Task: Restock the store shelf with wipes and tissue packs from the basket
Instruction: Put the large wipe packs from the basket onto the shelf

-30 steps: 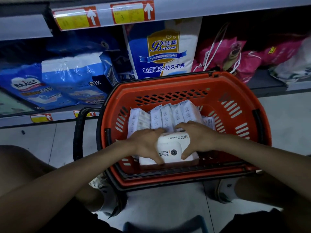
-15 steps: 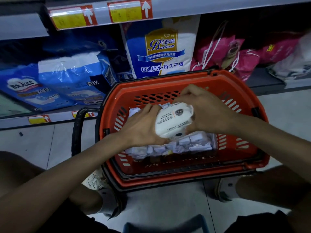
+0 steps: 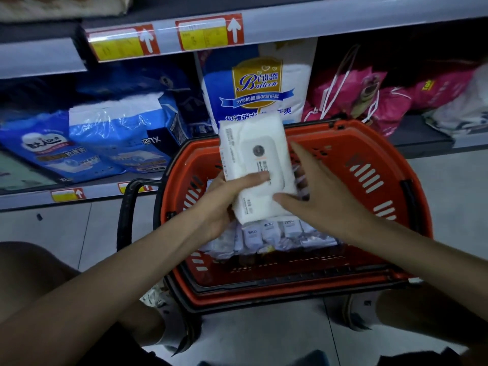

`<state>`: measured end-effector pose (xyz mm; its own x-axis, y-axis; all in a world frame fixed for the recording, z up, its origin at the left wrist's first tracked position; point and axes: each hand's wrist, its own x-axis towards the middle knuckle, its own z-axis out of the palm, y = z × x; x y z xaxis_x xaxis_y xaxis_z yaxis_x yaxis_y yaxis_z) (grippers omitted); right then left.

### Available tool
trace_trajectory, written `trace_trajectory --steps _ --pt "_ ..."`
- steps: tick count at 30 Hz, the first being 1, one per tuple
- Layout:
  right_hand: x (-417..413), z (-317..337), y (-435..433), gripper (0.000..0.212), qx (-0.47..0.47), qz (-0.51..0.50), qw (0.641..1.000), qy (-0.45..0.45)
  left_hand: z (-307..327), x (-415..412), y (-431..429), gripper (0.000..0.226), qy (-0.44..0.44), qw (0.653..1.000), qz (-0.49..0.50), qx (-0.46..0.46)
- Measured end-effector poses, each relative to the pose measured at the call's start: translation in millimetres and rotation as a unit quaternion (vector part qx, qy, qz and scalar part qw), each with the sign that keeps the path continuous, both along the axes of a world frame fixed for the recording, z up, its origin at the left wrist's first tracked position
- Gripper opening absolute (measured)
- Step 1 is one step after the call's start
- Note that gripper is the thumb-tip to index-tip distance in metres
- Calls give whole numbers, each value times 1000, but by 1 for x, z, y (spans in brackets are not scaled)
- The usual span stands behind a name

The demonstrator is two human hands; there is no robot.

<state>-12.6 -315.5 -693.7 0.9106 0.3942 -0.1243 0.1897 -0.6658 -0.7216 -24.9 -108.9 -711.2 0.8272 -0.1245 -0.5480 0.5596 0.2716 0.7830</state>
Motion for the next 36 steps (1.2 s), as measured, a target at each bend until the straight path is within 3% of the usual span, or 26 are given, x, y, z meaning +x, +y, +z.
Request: trace_trajectory --steps 4,9,13,19,22,26,30,36 --pt "-9 3 8 98 57 -29 997 -33 14 3 -3 43 28 993 28 -110" --pt "-12 10 18 123 -98 16 980 -170 19 -2 -6 41 31 981 61 -183" --pt "-11 13 21 123 -113 -6 973 -199 24 -5 -8 41 4 983 38 -178" --pt "-3 14 19 119 -50 -40 983 -172 29 2 -4 44 -46 990 18 -131" --pt "6 26 15 109 28 -63 989 -129 32 5 3 59 -56 991 10 -123" --pt "22 41 8 72 248 -127 960 28 37 7 10 72 -54 995 6 -85" --pt "24 54 3 32 332 -159 926 85 37 8 13 65 -64 997 -5 -37" --pt "25 56 0 39 354 -172 908 140 38 12 26 58 -55 995 79 37"
